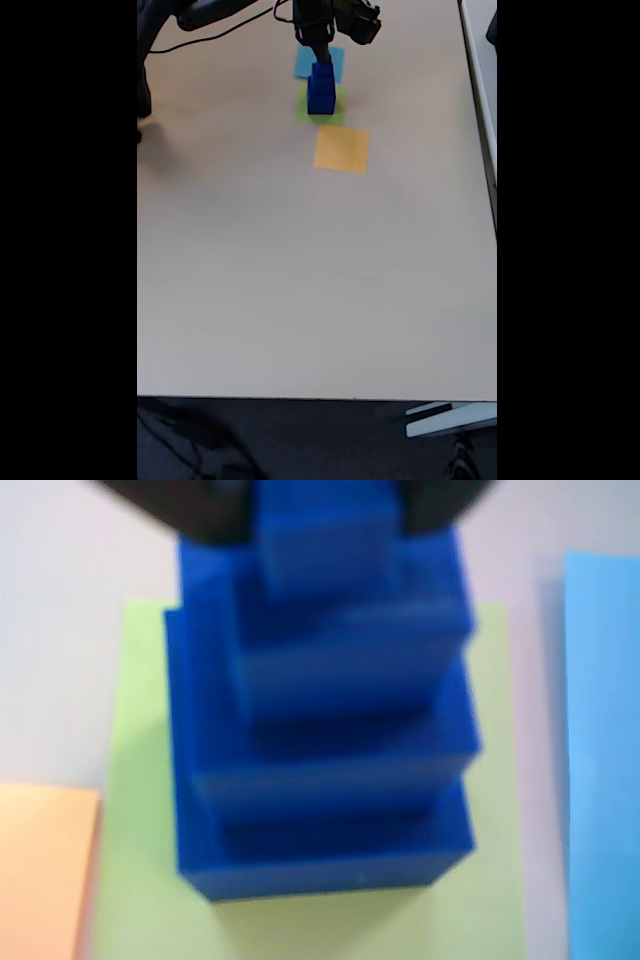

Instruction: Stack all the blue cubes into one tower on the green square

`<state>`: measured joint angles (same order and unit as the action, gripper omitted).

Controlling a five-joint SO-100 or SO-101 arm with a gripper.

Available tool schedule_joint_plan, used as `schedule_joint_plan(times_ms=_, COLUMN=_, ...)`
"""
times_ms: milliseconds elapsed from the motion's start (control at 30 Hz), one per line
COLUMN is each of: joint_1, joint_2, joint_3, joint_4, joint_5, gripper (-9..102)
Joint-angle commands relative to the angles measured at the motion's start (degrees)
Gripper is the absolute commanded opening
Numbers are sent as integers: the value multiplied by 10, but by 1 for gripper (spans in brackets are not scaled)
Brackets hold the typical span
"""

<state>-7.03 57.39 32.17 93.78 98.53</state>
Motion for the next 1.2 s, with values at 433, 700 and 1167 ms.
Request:
schedule_joint_plan(times_ms=433, joint_1=-4, joint_2=24, joint_3=-33, joint_4=-10, joint_5=-3, gripper=0)
schedule_joint_plan(times_ms=700, joint_1=-6, joint_2=29, joint_3=-33, joint_4=-7, joint_5=-4, gripper=0)
schedule_joint_plan(times_ms=1167, joint_1=-8, joint_2=27, joint_3=-33, joint_4=-6, joint_5=-2, gripper=1)
